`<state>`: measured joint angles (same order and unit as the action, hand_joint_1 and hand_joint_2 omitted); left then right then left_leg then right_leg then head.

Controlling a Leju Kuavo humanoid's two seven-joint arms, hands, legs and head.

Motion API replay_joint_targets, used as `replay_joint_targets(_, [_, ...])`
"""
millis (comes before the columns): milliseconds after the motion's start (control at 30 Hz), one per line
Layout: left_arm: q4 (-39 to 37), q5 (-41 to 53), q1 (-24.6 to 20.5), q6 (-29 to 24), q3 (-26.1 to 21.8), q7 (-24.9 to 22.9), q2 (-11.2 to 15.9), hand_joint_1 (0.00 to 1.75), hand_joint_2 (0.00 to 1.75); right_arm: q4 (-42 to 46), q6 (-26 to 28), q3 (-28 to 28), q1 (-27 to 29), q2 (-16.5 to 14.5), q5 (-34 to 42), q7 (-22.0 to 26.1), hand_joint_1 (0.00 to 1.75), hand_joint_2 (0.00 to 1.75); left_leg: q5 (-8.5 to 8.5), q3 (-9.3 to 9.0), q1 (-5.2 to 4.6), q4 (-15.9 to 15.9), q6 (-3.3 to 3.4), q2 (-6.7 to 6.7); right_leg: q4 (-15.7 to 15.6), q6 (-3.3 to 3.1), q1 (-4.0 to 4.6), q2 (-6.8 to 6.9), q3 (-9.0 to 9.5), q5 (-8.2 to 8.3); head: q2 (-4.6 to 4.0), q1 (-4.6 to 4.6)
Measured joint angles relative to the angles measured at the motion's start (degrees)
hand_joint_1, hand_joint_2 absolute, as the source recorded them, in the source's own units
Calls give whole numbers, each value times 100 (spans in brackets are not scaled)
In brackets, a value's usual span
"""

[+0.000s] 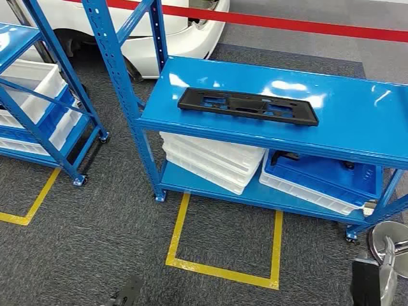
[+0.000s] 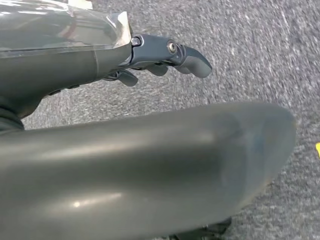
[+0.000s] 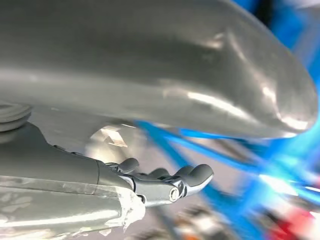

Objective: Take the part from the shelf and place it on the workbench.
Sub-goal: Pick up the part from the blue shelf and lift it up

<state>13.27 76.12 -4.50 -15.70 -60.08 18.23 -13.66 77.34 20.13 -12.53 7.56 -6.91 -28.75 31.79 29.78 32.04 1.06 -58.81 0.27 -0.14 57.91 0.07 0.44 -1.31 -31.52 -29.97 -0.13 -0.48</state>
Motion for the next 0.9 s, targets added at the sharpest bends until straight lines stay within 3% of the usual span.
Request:
replay_joint_targets(67, [-1, 29, -6, 9, 1, 1, 0, 0, 0, 192, -21, 217, 25, 1, -41, -2, 0, 0, 0, 0, 0, 1, 0, 0, 0, -1, 0, -2, 0, -1, 0, 0])
replay_joint_targets(233, [-4, 153, -32, 55, 47, 1, 0, 0, 0, 751, -104, 1580, 33, 91, -236, -102, 0, 0, 0, 0, -2, 1, -1, 1, 0, -2, 1, -2, 0, -2, 0, 0])
replay_joint_targets(567, [-27, 292, -81, -80, 210, -32, -5, 0, 0, 749, -274, 4002, -176, 316, -243, -253, 0, 0, 1, 2, -4, 1, -1, 0, 0, -2, 0, 1, -2, -2, 0, 0])
replay_joint_targets(733, [-31, 254, -84, -204, 238, 17, -13, 0, 0, 711, -10, 4798, -188, 421, -125, -353, 0, 0, 1, 3, -4, 1, -1, 0, 0, -1, 0, 2, -3, -3, 0, 0])
replay_joint_targets(900, [-42, 194, -70, -127, 238, 110, -14, 0, 0, 631, 267, 5196, -260, 599, -94, -423, 0, 0, 1, 2, -5, 1, -1, 0, 0, -1, -1, 2, -2, -3, 0, 0])
